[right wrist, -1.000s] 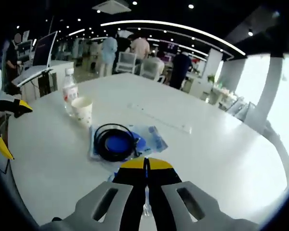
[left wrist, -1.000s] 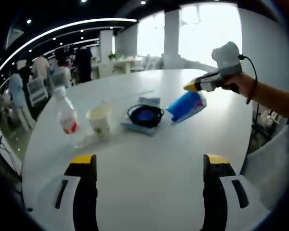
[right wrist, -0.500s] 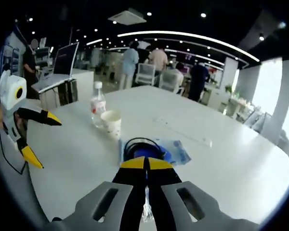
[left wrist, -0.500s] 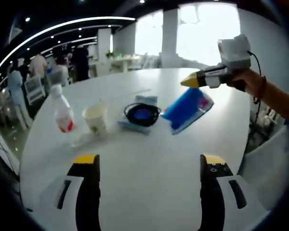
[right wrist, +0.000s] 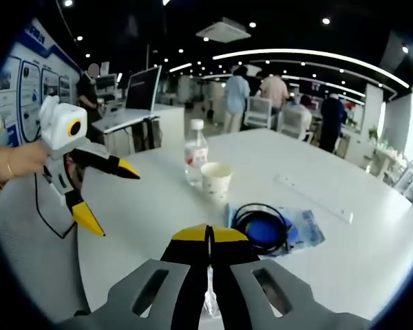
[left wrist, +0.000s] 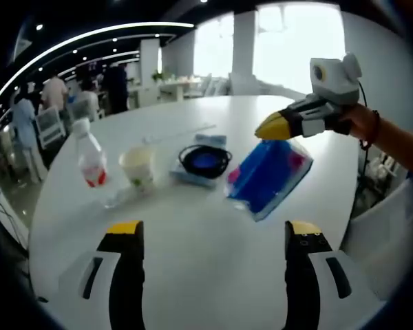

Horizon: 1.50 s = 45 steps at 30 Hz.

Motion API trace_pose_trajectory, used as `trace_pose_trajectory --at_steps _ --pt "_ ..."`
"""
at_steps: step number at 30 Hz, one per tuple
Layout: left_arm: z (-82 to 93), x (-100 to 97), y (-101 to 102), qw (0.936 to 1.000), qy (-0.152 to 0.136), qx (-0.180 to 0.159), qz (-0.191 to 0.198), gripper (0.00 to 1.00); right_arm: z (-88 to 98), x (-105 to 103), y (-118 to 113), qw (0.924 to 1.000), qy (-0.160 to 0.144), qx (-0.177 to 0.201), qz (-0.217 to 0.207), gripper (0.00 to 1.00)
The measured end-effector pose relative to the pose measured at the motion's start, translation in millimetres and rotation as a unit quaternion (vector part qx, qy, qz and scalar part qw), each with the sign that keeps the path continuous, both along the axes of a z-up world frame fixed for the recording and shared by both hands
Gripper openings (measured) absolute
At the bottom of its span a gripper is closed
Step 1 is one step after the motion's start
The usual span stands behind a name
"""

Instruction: Arrange the tabletop items into an orderly group along one side of the table until the central work area is clear of visible clutter.

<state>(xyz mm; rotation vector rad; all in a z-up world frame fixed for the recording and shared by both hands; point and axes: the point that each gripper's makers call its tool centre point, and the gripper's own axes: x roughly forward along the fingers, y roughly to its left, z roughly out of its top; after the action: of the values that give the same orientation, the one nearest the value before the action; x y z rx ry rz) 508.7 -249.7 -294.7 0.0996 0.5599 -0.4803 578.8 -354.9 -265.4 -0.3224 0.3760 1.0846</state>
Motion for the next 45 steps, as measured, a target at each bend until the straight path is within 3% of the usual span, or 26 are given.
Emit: trace_pose_trajectory --at_steps 14,17,21,24,32,36,42,45 --pt "-2.3 -0.2 0.6 1.0000 0.003 0.001 0.000 0.81 -31.9 -4.5 -22.8 0.9983 0.037 -0.030 0.033 0.01" --pt "-3.0 -0.5 0.5 1.0000 0.005 0.001 0.000 0.81 -40.3 -0.5 -32.2 0.9980 0.047 -0.039 0.017 0.01" --pt "-3.3 -0.5 0.6 1.0000 0.005 0.001 -0.001 0.81 -46.9 6.9 -43.6 0.9965 0.068 -0.026 -0.042 0.01" --pt "-4.1 -0.8 0.7 1.0000 0.007 0.002 -0.001 0.81 -52.1 7.2 -49.7 0.9951 0.073 -0.040 -0.053 0.03" --pt "-5.0 -0.9 2.0 1.0000 0.009 0.004 0.002 0.84 -58.7 3.4 -54.0 0.9920 0.084 -0.052 -0.078 0.41" --pt "-3.8 -0.4 2.2 1.0000 0.004 0.005 0.002 0.87 -61.0 1.4 -55.4 0.9905 0.088 -0.056 -0.090 0.65" --pt "-1.8 0.8 1.6 1.0000 0.000 0.004 0.004 0.94 -68.7 -1.7 -61.9 0.9864 0.101 -0.071 -0.109 0.79" --pt "1.0 2.0 0.9 0.9999 -0.004 -0.007 0.007 0.99 -71.3 -3.6 -65.6 0.9822 0.118 -0.058 -0.134 0.85"
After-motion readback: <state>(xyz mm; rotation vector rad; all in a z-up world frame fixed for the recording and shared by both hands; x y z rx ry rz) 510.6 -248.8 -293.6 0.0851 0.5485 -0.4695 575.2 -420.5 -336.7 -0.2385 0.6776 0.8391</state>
